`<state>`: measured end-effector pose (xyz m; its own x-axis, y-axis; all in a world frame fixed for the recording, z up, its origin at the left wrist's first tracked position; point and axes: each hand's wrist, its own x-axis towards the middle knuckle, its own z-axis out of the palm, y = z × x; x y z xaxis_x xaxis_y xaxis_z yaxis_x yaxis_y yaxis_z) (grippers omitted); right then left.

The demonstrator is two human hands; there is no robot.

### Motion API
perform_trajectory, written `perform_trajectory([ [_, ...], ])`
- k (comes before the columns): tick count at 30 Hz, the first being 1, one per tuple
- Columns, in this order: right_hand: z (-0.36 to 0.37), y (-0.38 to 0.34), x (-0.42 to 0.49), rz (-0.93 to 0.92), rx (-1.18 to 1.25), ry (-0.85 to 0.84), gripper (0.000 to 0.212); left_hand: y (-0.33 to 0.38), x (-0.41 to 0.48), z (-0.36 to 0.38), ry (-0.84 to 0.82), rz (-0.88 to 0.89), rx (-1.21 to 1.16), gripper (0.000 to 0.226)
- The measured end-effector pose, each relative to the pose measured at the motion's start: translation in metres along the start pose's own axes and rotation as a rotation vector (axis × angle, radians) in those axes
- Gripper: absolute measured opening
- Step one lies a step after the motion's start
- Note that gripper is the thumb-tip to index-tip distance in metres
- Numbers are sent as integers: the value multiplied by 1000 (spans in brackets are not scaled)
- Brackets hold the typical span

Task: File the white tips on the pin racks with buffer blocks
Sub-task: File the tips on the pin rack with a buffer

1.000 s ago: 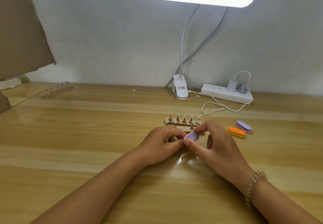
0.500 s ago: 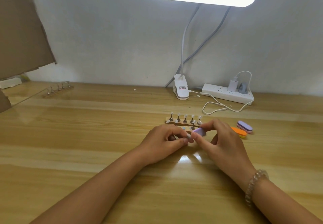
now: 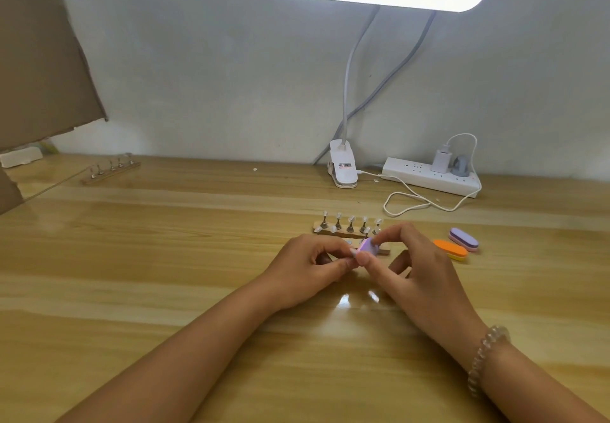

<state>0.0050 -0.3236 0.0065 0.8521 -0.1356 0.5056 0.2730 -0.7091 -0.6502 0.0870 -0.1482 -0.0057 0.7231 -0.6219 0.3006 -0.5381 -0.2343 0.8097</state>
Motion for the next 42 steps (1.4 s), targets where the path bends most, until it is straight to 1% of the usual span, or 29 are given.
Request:
perform_trajectory([
  [3, 1, -4, -3, -103, -28, -46, 25, -1, 0, -1, -12, 2, 39, 21],
  [5, 1, -4, -4, -133, -88, -60, 28, -2, 1, 0, -17, 4, 67, 19],
  [7, 1, -2, -1, -62, -97, -43, 26, -3, 1, 0, -13, 1, 88, 13],
  [9, 1, 2, 3, 28, -76, -18, 24, -3, 1, 0, -16, -1, 80, 14],
  [10, 1, 2, 3, 35, -79, -8, 26, -3, 1, 0, -16, 2, 73, 15],
  [12, 2, -1, 0, -40, -116, 1, 31, -2, 0, 0, -11, 12, 66, 14],
  [14, 5, -4, -4, -100, -145, -24, 35, -2, 1, 0, 2, 25, 79, 10],
  [16, 6, -1, -1, -48, -112, -6, 34, -1, 1, 0, 18, 16, 75, 10],
  [19, 3, 8, 6, 68, -38, 70, 28, -1, 1, 1, 25, -6, 3, 14],
  [21, 1, 11, 6, 104, 23, 102, 29, -1, 0, 1, 23, -10, -11, 16],
  [23, 1, 8, 3, 78, 63, 84, 33, -1, 1, 0, 23, -16, -25, 16],
  [25, 4, 2, 0, 7, 85, 28, 36, -2, 1, 0, 26, -29, -37, 14],
  [28, 6, -4, -4, -52, 97, -31, 35, -3, 1, -1, 39, -49, -59, 12],
  [37, 0, -3, -4, -43, 175, -81, 33, -1, 0, -1, 20, -28, -68, 20],
  [42, 0, 1, 0, -11, 169, -49, 36, 1, 0, -2, -1, -5, 20, 20],
])
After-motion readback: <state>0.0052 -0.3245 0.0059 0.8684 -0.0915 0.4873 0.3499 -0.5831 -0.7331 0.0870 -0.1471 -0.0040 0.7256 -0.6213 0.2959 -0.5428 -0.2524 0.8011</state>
